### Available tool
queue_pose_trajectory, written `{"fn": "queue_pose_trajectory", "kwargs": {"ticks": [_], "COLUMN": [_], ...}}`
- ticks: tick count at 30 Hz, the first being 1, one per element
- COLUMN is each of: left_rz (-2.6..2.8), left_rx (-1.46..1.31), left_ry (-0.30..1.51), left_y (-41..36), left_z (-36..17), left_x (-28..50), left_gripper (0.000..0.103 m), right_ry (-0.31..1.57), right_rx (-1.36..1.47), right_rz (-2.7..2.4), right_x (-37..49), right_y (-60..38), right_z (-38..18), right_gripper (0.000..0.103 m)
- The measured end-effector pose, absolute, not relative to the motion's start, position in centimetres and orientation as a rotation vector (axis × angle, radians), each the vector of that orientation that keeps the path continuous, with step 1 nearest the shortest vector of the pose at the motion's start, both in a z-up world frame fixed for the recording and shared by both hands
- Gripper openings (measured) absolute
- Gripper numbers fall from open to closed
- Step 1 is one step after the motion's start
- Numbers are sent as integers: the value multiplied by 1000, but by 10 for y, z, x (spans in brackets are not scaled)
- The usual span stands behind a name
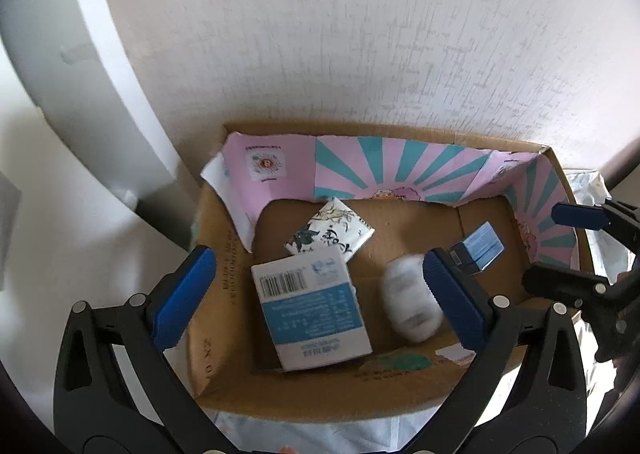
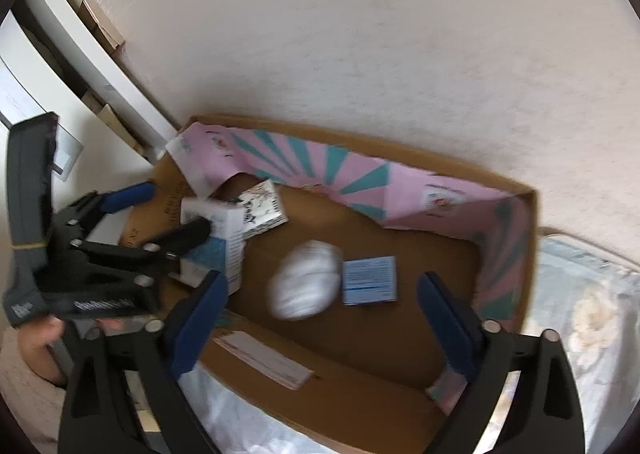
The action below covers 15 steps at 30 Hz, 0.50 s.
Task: Organize objects
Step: 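Carry the box and sock into the cardboard box and open both grippers, then move both tools back over the remaining items on the bed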
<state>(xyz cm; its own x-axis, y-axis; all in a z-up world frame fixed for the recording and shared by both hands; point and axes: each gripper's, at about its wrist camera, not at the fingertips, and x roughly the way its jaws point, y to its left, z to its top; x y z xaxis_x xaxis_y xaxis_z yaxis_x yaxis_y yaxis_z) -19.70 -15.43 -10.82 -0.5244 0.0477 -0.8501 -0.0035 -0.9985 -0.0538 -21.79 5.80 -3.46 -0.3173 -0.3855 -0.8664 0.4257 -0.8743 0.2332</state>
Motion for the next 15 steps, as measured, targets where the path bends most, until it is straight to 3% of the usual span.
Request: {"fn": "queue_pose_trajectory", "kwargs": {"ticks": [15], "left_rz": [2731], "left_rx": [-1495], "left_ry": [-29], "left_y": [-134], "left_z": [-91], "left_x": [-176], "left_gripper": [103], "right_ry": [78], "right_rx": [1430], "right_rz": [-2240], "right_x": [-205], "right_y": [62], "right_z": [-30], "right_gripper": [95]}}
